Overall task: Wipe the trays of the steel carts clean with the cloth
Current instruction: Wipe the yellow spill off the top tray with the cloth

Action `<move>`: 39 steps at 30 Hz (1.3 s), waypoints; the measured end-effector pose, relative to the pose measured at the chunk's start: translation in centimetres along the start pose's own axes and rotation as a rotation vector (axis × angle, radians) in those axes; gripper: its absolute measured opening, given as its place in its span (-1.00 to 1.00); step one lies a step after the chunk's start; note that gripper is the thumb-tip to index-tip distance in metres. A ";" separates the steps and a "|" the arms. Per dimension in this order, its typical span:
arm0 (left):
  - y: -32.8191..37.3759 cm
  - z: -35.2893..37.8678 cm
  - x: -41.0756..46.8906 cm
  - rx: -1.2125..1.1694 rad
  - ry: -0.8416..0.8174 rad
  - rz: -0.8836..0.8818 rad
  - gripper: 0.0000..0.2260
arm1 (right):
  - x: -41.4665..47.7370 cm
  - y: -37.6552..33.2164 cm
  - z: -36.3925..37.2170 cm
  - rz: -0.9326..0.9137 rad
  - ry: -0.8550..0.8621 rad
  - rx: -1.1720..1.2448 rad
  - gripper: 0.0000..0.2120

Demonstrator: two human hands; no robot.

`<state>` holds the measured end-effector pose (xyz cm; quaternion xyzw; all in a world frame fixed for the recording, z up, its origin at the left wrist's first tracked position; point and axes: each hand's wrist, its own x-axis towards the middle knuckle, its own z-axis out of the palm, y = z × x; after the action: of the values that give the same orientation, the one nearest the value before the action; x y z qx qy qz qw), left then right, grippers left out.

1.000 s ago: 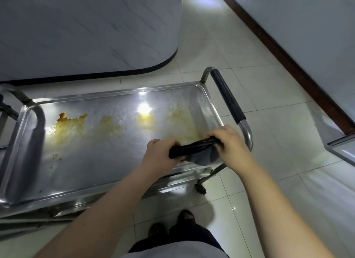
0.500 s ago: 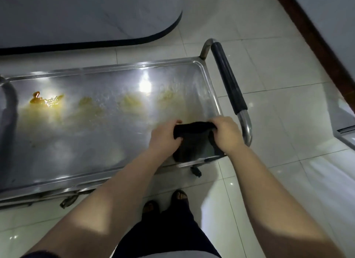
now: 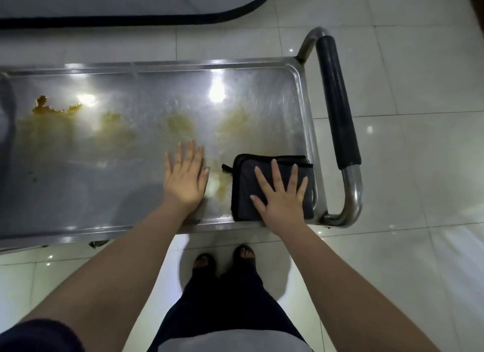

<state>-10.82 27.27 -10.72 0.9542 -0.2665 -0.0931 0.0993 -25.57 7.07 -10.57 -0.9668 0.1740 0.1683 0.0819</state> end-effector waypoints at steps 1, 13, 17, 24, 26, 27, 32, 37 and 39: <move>0.0 0.1 0.7 0.011 -0.004 0.010 -0.46 | 0.5 0.0 0.1 0.011 0.000 -0.012 -0.37; 0.0 1.7 3.1 0.073 -0.079 -0.058 -0.47 | 12.6 0.5 -2.2 0.033 0.029 -0.030 -0.36; -0.2 2.0 3.0 0.053 -0.058 -0.053 -0.46 | 21.5 0.1 -5.5 0.051 0.011 -0.018 -0.36; 0.0 2.0 3.3 0.049 -0.021 -0.040 -0.48 | 27.7 -0.3 -8.2 0.051 0.027 -0.029 -0.36; -0.1 1.9 3.4 0.044 -0.007 -0.035 -0.48 | 27.7 -0.3 -8.2 0.041 0.025 -0.025 -0.35; -0.1 1.8 3.4 0.038 -0.001 -0.035 -0.48 | 27.3 -0.3 -8.2 0.034 0.019 -0.020 -0.35; 0.0 1.8 3.2 -0.030 0.031 -0.035 -0.50 | 20.5 -0.3 -5.6 -0.023 -0.003 -0.009 -0.36; 0.0 1.8 3.0 0.006 0.046 -0.035 -0.51 | 8.0 -0.6 -0.6 -0.049 0.037 0.017 -0.37; -0.1 2.0 3.0 0.016 0.028 -0.052 -0.50 | 3.1 -0.8 1.3 -0.073 0.061 0.010 -0.37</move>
<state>-8.71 25.51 -13.01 0.9628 -0.2408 -0.0801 0.0929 -22.95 7.14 -12.83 -0.9768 0.1416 0.1350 0.0875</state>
